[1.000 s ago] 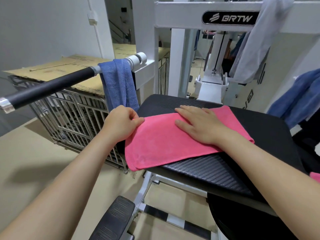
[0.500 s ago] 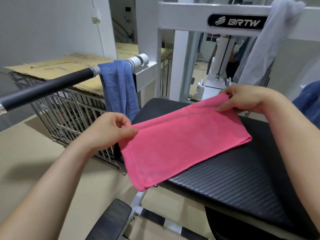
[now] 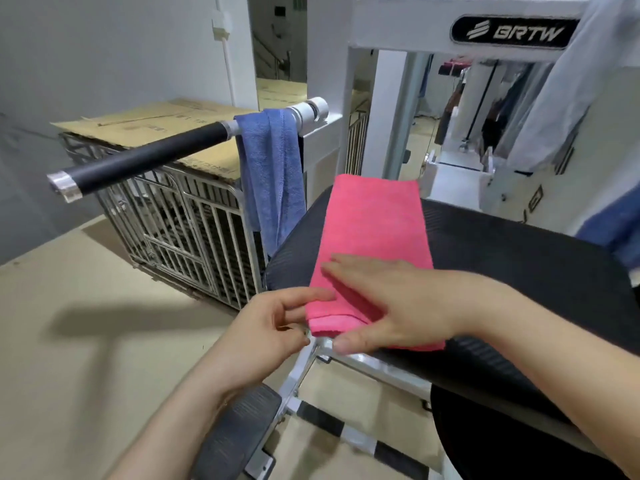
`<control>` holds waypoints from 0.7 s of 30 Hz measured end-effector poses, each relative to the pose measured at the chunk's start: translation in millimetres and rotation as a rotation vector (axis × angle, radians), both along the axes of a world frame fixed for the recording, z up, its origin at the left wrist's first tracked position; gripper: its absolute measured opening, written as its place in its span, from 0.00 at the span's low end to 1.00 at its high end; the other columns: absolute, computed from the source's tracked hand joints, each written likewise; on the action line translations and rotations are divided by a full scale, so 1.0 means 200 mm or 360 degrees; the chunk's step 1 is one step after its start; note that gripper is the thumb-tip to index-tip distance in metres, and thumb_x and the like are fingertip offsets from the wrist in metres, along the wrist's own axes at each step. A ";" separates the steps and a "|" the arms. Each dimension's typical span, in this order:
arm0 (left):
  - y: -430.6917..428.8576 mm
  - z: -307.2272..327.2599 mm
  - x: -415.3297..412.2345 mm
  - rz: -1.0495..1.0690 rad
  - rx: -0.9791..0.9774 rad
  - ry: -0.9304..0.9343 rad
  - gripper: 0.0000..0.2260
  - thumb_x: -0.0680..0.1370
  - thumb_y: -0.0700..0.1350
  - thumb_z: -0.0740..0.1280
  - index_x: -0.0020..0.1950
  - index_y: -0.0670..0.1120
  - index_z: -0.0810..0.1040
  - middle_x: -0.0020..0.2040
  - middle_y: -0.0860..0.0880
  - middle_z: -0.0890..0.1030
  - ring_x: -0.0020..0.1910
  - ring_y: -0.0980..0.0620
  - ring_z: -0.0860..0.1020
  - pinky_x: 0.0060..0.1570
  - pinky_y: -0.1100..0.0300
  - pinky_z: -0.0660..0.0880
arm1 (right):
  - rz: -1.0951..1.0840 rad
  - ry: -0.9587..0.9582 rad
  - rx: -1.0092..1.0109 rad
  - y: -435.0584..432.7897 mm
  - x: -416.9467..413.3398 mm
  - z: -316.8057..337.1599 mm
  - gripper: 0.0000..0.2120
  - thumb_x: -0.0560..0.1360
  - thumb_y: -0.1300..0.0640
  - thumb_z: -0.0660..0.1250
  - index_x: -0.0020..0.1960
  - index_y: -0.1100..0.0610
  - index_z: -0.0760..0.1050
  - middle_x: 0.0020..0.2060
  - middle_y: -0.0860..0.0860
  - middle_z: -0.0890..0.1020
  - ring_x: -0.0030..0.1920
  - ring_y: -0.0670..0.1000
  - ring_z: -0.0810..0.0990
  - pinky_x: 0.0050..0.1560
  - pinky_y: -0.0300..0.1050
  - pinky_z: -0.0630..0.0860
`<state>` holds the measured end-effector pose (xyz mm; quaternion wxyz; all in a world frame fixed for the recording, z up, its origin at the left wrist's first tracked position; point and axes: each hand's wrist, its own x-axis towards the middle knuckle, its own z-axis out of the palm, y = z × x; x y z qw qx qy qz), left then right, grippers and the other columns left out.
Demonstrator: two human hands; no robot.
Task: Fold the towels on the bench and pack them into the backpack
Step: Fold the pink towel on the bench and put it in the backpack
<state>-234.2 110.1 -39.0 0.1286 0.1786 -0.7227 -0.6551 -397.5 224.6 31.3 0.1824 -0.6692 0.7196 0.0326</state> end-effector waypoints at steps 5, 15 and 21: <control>-0.05 -0.03 -0.01 0.0276 -0.1335 0.0213 0.14 0.71 0.41 0.72 0.54 0.55 0.83 0.42 0.55 0.83 0.42 0.57 0.80 0.47 0.60 0.75 | -0.0067 0.0382 -0.0501 0.10 0.07 -0.24 0.41 0.74 0.33 0.51 0.77 0.59 0.56 0.76 0.59 0.60 0.75 0.57 0.60 0.73 0.55 0.59; -0.15 -0.07 -0.06 -0.0175 -0.2257 0.0395 0.16 0.74 0.39 0.64 0.59 0.46 0.81 0.58 0.50 0.82 0.60 0.50 0.79 0.58 0.53 0.76 | -0.0009 0.0648 -0.0908 0.22 0.06 -0.31 0.20 0.71 0.56 0.56 0.56 0.62 0.79 0.56 0.58 0.82 0.54 0.59 0.82 0.52 0.53 0.80; -0.06 0.03 0.06 -0.0249 -0.1785 0.0205 0.12 0.73 0.46 0.58 0.51 0.55 0.78 0.38 0.57 0.81 0.37 0.56 0.79 0.36 0.56 0.75 | -0.0212 0.0171 -0.0620 0.36 0.16 -0.06 0.06 0.71 0.56 0.59 0.36 0.52 0.70 0.28 0.46 0.73 0.30 0.47 0.71 0.32 0.45 0.71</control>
